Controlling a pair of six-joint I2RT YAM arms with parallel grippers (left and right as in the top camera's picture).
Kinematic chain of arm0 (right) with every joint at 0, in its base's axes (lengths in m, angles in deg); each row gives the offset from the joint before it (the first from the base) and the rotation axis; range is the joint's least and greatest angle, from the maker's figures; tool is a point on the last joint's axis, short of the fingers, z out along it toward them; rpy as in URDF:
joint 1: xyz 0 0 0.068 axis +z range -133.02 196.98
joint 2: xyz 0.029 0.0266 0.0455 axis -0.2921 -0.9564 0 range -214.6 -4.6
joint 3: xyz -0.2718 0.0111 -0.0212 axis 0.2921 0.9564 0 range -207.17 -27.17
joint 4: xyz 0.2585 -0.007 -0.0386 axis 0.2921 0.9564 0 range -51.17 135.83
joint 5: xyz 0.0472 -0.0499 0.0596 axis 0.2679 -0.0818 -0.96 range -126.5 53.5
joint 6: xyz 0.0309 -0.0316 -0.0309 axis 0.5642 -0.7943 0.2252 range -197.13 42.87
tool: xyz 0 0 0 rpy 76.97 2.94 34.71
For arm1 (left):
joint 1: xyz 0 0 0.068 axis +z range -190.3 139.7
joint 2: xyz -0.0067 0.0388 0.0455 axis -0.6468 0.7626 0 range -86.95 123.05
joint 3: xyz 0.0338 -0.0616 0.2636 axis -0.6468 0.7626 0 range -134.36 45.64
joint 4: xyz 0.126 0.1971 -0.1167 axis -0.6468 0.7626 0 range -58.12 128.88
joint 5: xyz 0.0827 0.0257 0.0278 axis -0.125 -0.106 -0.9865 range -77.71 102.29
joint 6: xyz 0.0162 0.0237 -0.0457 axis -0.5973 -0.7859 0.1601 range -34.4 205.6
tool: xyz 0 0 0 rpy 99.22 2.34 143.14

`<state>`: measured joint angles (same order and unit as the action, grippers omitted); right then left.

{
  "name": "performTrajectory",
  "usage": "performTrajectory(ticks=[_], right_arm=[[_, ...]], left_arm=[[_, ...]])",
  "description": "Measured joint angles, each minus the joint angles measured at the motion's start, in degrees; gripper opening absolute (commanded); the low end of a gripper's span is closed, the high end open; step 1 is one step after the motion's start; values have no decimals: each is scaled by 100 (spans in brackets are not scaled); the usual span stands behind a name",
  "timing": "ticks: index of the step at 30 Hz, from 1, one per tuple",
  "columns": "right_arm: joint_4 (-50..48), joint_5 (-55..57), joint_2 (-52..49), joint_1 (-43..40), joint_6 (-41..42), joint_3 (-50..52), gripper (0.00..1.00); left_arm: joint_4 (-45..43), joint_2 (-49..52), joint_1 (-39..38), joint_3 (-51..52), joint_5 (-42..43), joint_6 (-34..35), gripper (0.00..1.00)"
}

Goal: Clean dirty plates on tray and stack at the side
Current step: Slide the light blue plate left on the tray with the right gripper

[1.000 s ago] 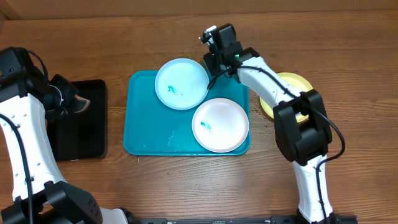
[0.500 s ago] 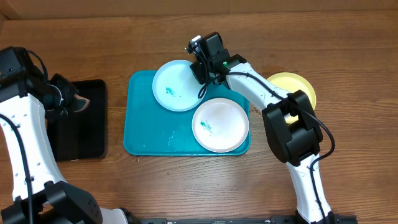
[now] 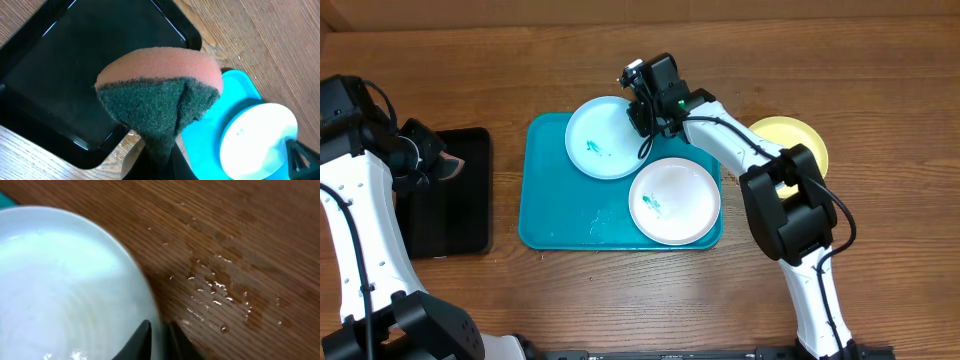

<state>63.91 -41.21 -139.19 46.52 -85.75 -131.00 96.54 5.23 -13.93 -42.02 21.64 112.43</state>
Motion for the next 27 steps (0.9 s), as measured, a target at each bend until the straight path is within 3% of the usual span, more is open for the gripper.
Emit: performTrajectory(ticks=[10,15,16,18,19,27], right_arm=[[393,-76,-33,337,317,-90,4],[964,-81,-33,730,979,-140,4],[1104,-83,-33,809,1137,-197,5],[1318,-76,-33,940,1386,-273,27],[1410,-76,-33,1003,1502,-299,33],[1220,188,-39,1128,1279,-304,36]], left_arm=[[-2,0,0,0,11,0,4],[0,0,0,0,15,0,4],[2,0,0,0,15,0,4],[4,0,0,0,26,0,4],[4,0,0,0,42,0,4],[4,0,0,0,190,-107,4]])
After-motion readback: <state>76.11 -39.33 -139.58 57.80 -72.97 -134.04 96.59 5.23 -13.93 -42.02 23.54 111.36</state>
